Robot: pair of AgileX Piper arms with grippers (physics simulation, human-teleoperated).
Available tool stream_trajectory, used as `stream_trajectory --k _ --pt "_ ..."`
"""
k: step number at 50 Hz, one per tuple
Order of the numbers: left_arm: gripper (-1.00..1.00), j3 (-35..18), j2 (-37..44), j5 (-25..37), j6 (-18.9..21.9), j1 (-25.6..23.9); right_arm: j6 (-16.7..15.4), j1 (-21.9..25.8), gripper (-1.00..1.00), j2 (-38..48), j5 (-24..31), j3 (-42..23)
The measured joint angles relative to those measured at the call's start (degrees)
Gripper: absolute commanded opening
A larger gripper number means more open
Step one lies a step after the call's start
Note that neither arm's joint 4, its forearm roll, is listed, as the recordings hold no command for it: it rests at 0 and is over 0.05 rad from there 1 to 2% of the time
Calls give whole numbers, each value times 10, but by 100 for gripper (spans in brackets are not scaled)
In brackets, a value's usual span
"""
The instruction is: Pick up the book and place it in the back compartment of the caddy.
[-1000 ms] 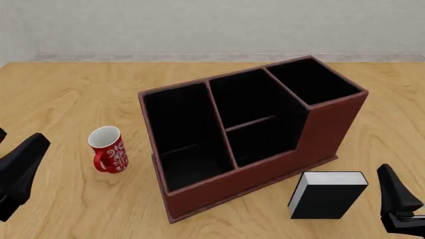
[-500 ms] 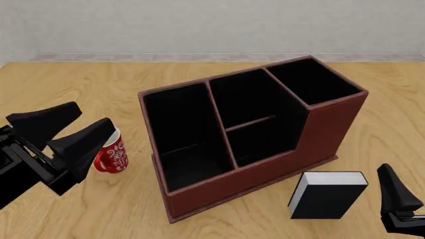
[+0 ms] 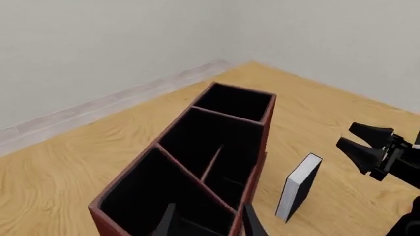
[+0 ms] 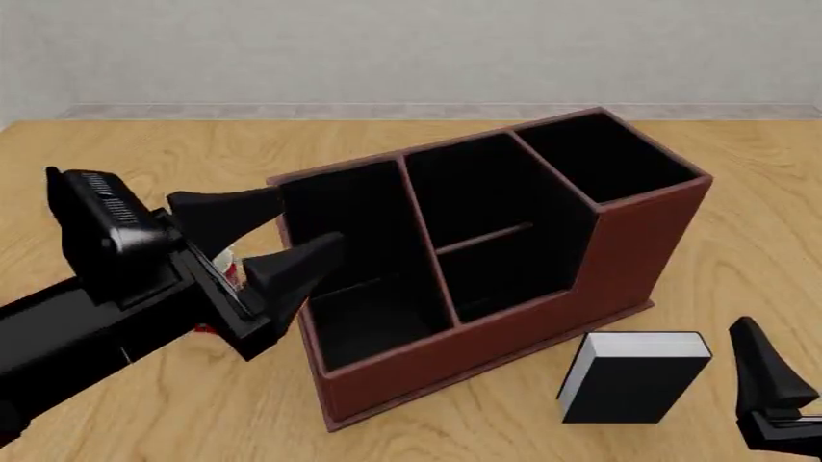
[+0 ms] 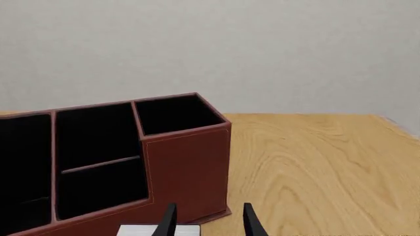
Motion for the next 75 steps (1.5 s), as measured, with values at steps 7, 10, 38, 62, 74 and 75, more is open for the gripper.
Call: stream_trajectory --k 7,10,38,62,74,75 --pt "100 -19 52 -15 10 -38 0 0 100 0 0 0" --pt "100 -27 71 -21 14 -52 -1 0 100 0 0 0" --pt "100 -87 230 -75 24 -139 -1 0 100 3 -4 1" --pt "100 -137 332 -103 56 -189 -1 1 100 3 -5 1" --pt "100 -167 378 -105 56 -209 0 1 100 3 -4 1" --pt "100 -170 382 -105 57 -211 0 1 100 3 -4 1"
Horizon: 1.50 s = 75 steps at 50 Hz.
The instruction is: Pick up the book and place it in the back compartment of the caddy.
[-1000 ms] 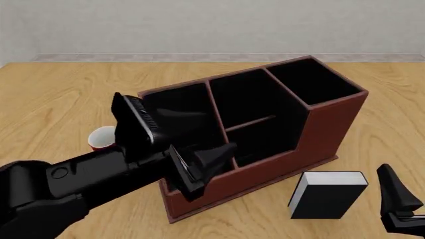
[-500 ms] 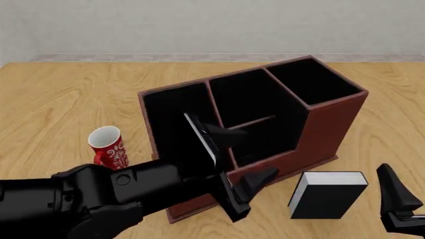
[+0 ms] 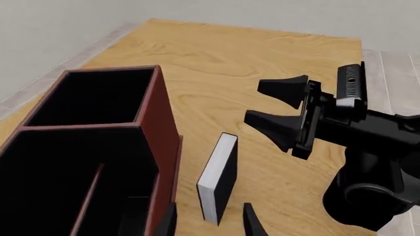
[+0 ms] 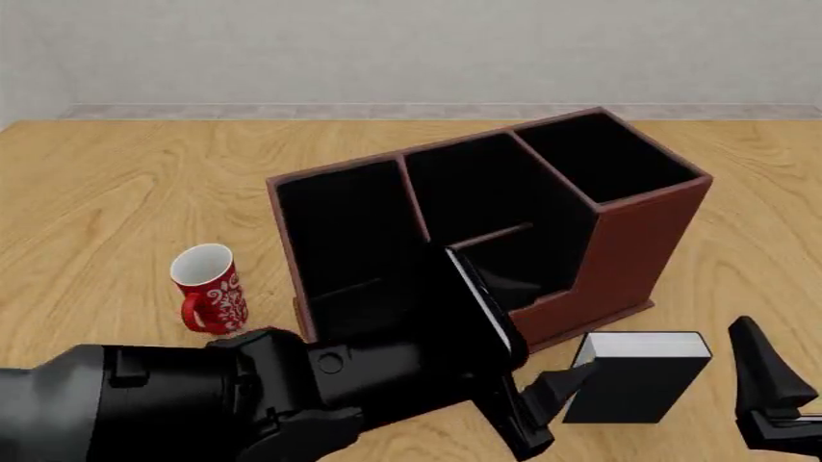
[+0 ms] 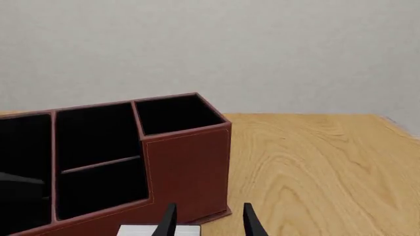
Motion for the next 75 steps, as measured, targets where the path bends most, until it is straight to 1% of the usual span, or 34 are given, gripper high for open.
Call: stream_trajectory --k 22,49,75 --pt "100 -46 66 -1 3 -17 -1 0 100 0 0 0" --pt "100 -93 127 11 4 -10 -1 1 100 0 -1 0" --pt "100 -112 176 9 -4 -3 0 1 100 0 0 0"
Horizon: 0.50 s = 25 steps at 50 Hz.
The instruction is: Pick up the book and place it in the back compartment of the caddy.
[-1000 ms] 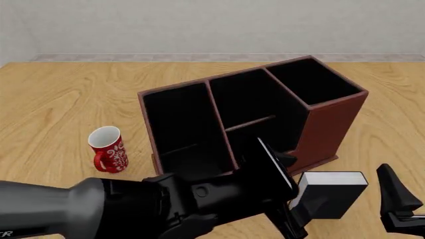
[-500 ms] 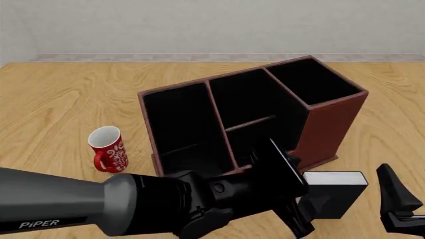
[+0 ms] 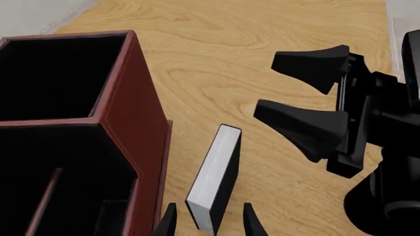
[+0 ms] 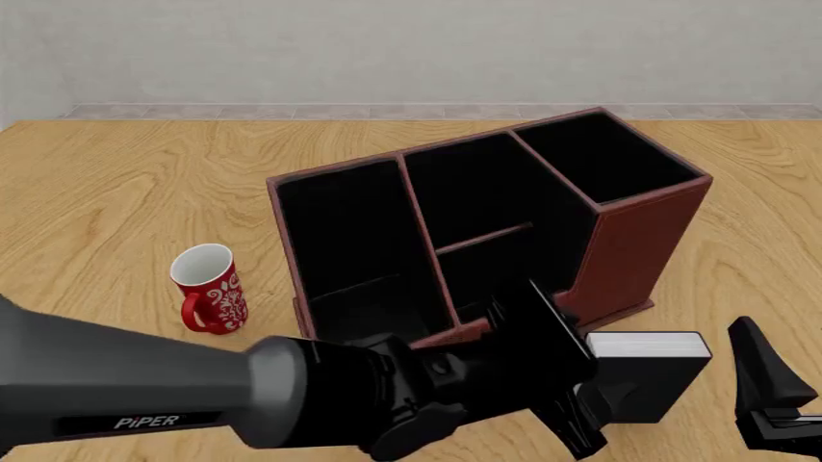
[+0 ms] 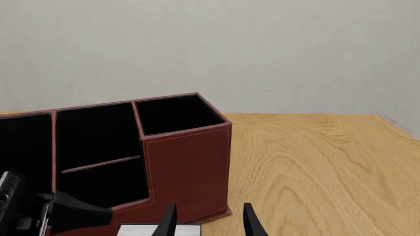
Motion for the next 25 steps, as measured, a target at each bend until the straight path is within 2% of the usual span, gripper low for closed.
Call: stream_trajectory --k 25 --pt "100 -25 43 0 3 6 1 0 100 4 -4 1"
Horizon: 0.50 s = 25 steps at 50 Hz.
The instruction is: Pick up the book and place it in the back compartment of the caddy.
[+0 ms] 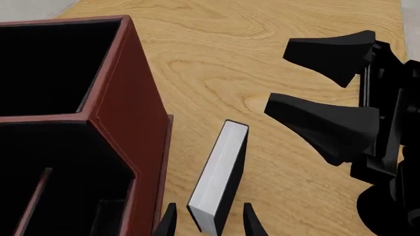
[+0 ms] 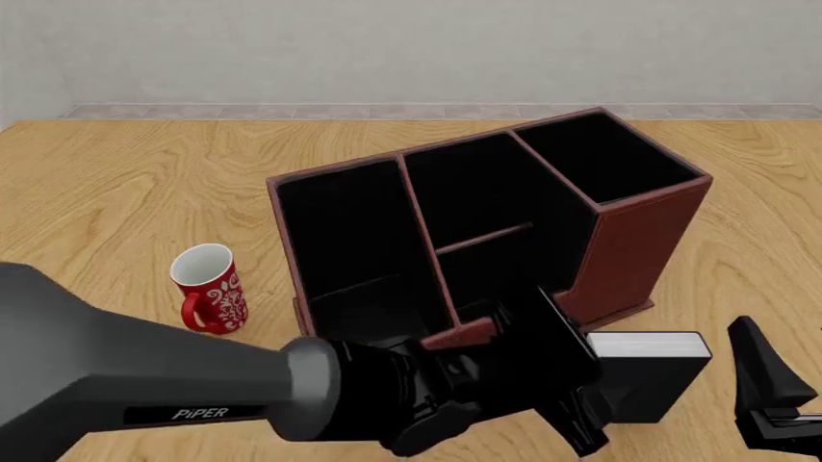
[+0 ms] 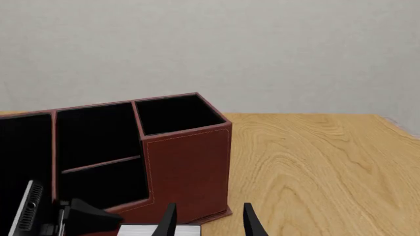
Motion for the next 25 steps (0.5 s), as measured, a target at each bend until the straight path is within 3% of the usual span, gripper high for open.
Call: stream_trajectory --k 25 --pt "100 -31 32 19 22 -11 0 0 100 -1 1 0"
